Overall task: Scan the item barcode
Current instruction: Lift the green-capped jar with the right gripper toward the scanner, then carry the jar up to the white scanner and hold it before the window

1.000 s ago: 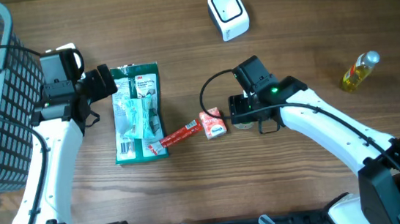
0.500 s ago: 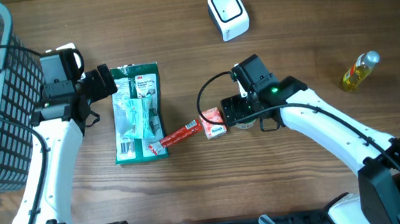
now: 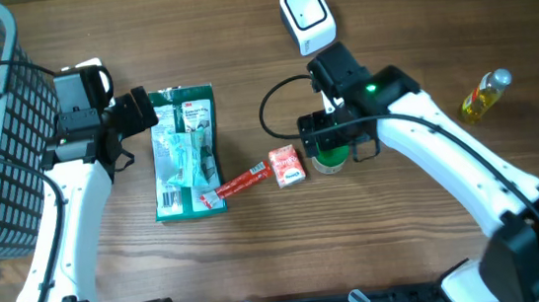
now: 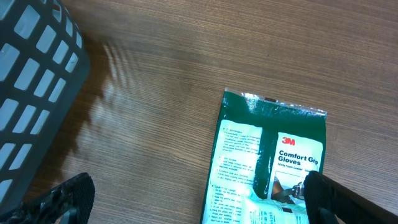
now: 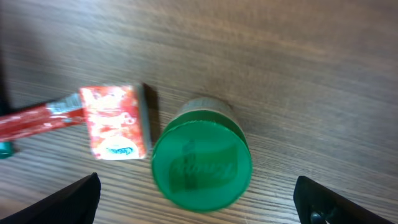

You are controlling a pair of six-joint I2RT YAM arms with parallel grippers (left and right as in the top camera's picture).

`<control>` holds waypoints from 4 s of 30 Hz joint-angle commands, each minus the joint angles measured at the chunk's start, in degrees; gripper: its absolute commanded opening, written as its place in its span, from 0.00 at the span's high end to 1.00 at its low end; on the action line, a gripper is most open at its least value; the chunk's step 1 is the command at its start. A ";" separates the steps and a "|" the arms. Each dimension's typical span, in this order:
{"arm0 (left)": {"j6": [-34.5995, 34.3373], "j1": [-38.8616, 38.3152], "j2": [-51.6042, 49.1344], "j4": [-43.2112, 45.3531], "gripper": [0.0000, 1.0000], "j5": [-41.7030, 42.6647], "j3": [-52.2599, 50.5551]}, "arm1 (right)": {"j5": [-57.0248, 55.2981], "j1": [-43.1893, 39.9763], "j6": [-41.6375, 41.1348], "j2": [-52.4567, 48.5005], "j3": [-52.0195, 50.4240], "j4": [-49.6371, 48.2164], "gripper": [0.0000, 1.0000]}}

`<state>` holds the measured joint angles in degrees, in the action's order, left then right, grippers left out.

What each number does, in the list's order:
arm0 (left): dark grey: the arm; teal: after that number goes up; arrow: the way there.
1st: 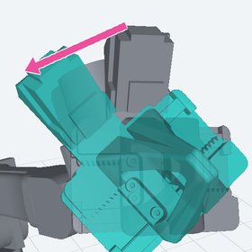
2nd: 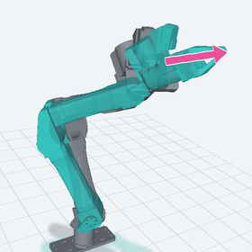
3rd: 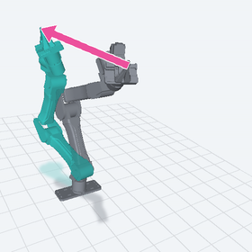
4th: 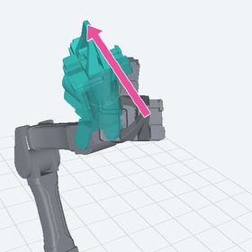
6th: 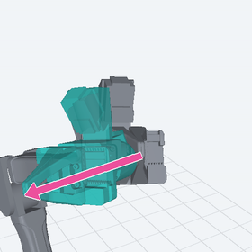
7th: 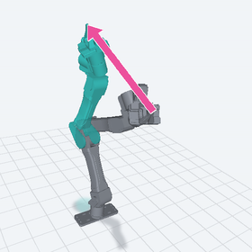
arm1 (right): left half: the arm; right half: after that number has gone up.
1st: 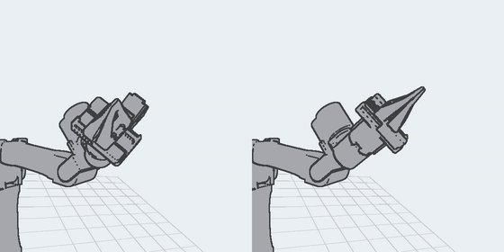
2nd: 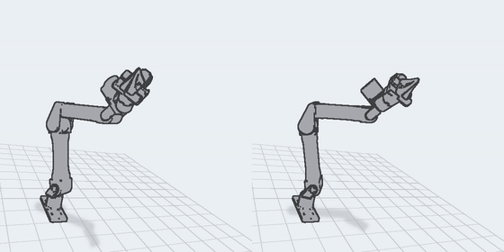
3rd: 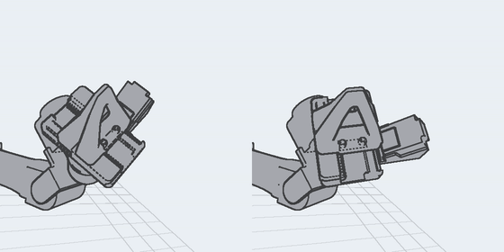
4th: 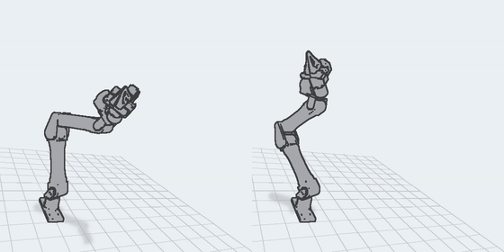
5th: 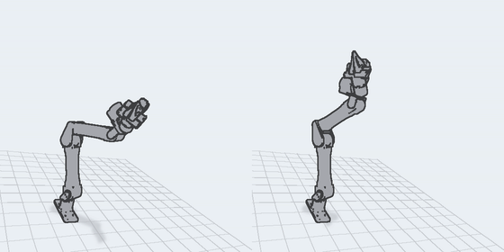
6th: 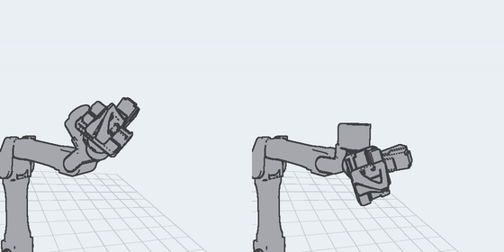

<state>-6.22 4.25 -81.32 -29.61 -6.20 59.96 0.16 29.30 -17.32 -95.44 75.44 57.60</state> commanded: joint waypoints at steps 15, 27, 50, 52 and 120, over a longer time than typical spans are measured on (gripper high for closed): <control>1.11 0.33 0.66 0.15 0.00 -0.33 0.48 | 1.14 -0.22 -3.89 -16.50 0.20 -1.44 0.16; 1.11 0.33 0.66 0.15 0.00 -0.33 0.48 | 1.14 -0.22 -11.58 -16.55 0.20 -1.38 0.34; 1.11 0.33 0.66 0.15 0.00 -0.33 0.48 | 0.26 -0.24 -9.90 -16.55 0.20 -3.52 0.30; 1.11 0.33 0.66 0.17 0.00 -0.33 0.46 | 0.26 -0.24 -9.97 -16.55 0.20 -3.58 0.29; 1.11 0.33 0.66 0.15 0.00 -0.33 0.46 | 61.57 -0.50 -17.40 -16.44 9.84 22.36 0.38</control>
<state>-6.22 4.25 -81.32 -29.61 -6.17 59.96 58.52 28.95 -34.30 -111.57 83.94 79.70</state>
